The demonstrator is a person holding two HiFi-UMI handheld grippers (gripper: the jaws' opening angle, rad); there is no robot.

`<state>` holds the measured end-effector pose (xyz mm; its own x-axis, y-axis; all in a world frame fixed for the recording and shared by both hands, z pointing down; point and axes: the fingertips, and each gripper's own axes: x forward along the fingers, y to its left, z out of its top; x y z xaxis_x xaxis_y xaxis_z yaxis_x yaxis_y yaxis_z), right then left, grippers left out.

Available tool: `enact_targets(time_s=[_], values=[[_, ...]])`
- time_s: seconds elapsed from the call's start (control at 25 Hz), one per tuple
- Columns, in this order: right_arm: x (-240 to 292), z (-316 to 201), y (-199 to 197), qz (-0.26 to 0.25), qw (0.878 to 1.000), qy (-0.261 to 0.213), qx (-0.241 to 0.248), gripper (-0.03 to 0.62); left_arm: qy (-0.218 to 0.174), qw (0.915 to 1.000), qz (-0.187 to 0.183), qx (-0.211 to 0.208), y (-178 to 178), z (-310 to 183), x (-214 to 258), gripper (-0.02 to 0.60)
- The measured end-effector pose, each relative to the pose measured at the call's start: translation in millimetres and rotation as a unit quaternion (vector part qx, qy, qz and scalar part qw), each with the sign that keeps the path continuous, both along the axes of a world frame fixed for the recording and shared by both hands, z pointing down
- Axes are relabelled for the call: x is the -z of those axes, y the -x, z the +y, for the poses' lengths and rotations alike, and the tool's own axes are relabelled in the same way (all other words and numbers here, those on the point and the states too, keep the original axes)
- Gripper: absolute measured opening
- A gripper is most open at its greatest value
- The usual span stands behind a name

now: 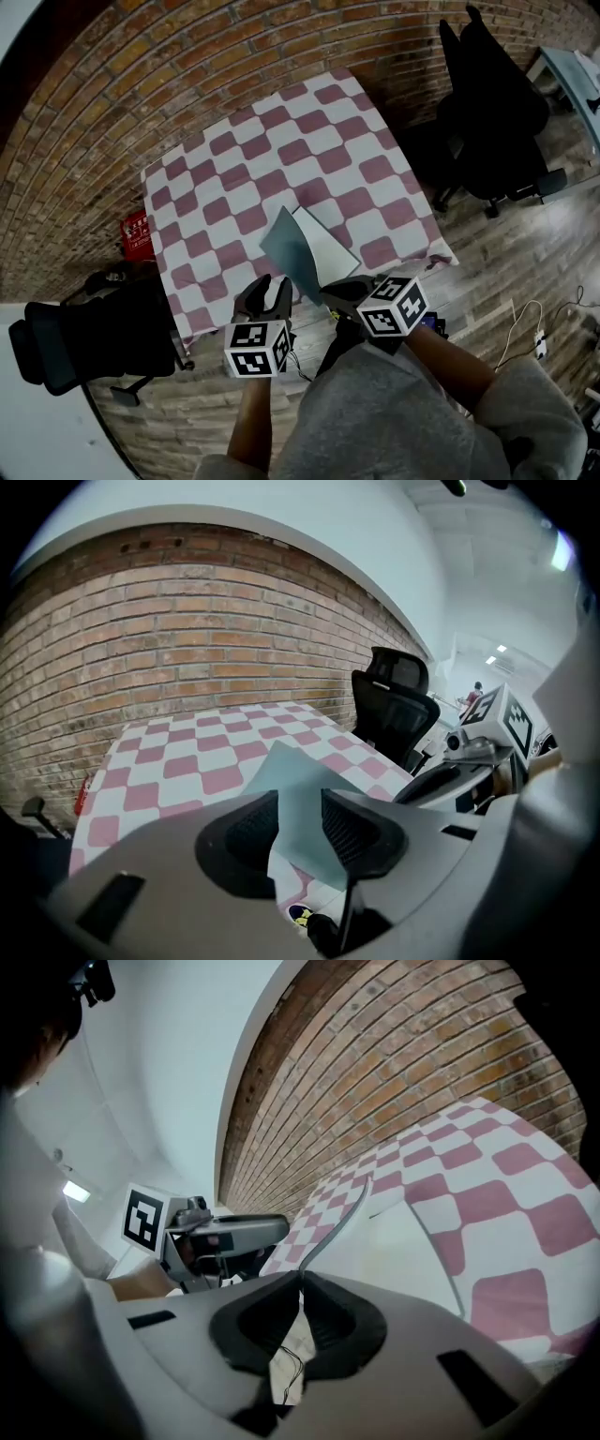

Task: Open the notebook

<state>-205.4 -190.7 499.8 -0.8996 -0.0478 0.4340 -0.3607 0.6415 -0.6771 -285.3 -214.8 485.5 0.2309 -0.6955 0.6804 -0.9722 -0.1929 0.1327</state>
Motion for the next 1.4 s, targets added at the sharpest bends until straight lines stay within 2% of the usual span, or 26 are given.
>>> enact_targets(time_s=[0.4, 0.72, 0.96, 1.08, 1.2, 1.32, 1.4], values=[[7.5, 53.4, 51.4, -0.018, 0.993, 0.003, 0.117, 0.035, -0.02, 0.9997, -0.006, 0.014, 14.3, 11.9, 22.7, 0.146], [-11.8, 97.1, 88.1, -0.012, 0.978, 0.014, 0.206, 0.035, -0.039, 0.9988, -0.001, 0.029, 26.8, 14.8, 33.0, 0.146], [-50.7, 126.7, 115.3, -0.001, 0.967, 0.057, 0.247, 0.037, -0.028, 0.9985, 0.019, 0.044, 40.2, 16.4, 16.3, 0.146], [-72.6, 137.4, 122.0, 0.006, 0.963, 0.099, 0.251, 0.037, -0.013, 0.9983, 0.025, 0.052, 44.1, 21.3, -1.5, 0.146], [-95.3, 126.2, 122.6, 0.033, 0.968, 0.122, 0.217, 0.035, 0.006, 0.9972, 0.044, 0.061, 47.3, 26.0, -27.2, 0.146], [-118.3, 103.6, 113.6, 0.07, 0.976, 0.094, 0.183, 0.035, 0.028, 0.9931, 0.076, 0.085, 53.1, 31.4, -53.4, 0.144], [-120.2, 93.3, 107.9, 0.076, 0.98, 0.073, 0.168, 0.035, 0.043, 0.9893, 0.099, 0.098, 55.6, 34.3, -66.9, 0.144]])
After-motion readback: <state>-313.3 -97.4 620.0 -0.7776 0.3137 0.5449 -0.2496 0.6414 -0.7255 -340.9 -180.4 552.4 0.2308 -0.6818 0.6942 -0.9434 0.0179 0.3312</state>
